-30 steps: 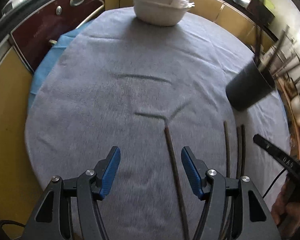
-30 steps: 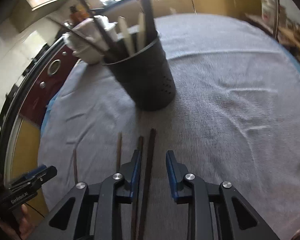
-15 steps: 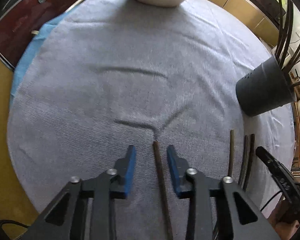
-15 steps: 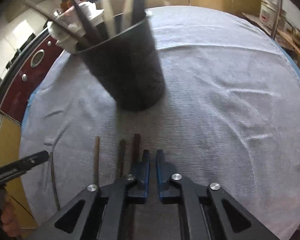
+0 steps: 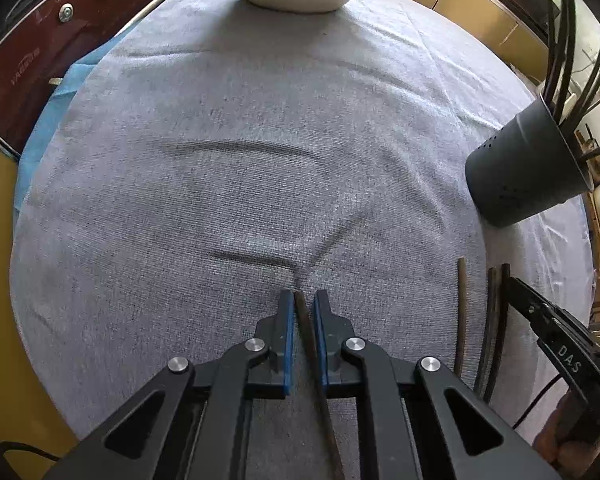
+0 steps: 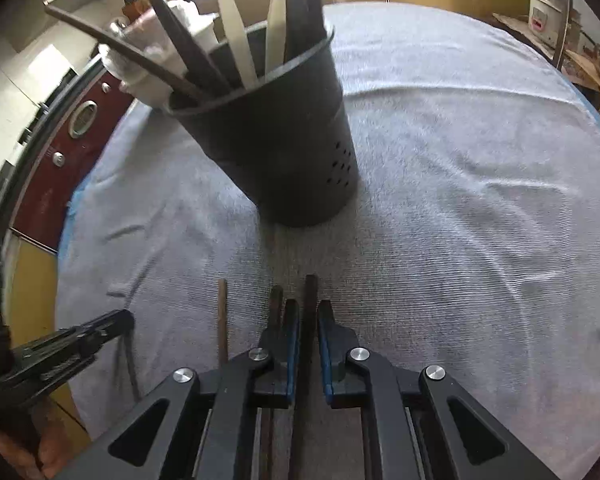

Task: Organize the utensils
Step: 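Close the right gripper on dark chopsticks while the left gripper grasps another chopstick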

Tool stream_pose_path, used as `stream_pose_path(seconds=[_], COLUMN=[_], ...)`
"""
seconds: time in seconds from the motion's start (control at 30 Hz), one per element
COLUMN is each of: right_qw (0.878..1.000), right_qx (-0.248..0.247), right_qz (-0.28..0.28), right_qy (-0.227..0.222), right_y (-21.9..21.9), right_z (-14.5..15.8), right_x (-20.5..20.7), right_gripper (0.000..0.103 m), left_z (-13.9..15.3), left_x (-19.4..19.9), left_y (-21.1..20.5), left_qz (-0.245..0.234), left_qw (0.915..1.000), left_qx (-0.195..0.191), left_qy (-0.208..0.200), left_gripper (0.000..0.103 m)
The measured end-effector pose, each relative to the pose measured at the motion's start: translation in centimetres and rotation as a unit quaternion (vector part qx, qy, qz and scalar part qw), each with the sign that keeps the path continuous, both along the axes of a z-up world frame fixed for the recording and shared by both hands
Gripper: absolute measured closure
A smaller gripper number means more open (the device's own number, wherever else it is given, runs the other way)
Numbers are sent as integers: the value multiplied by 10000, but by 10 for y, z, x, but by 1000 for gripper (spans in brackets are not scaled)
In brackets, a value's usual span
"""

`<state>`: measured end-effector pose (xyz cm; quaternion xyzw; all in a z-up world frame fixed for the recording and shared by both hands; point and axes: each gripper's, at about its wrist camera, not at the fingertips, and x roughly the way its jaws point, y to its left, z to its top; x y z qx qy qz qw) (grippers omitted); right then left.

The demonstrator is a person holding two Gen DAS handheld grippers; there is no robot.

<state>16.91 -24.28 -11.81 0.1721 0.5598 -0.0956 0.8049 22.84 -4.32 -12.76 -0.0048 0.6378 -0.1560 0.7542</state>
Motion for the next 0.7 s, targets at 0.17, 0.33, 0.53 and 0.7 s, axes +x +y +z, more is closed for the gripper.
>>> stream_pose_path(seconds=[0.17,0.33,0.53,0.7], right_qw=[9993,9987,9984,9970], right_qx=[-304,-388,-320,-502], right_qz=[204,255,220,406], right_qy=[97,197,403,419], right_y=[12,17,10,20], right_z=[-3,-2,0,-6], right_x=[5,-2,-20,-14], right_gripper=[93,94,93,92], left_z=[0,-2,-1,2], left_x=[11,14,14,9], left_y=[5,8,12,3], left_qz=[-68,-37,-131,-309], left_qw=[10000,9999,9998,9992], left_qx=[2,-148,-124,-7], left_qy=[31,-22,-97,-251], left_gripper=[93,93,92,82])
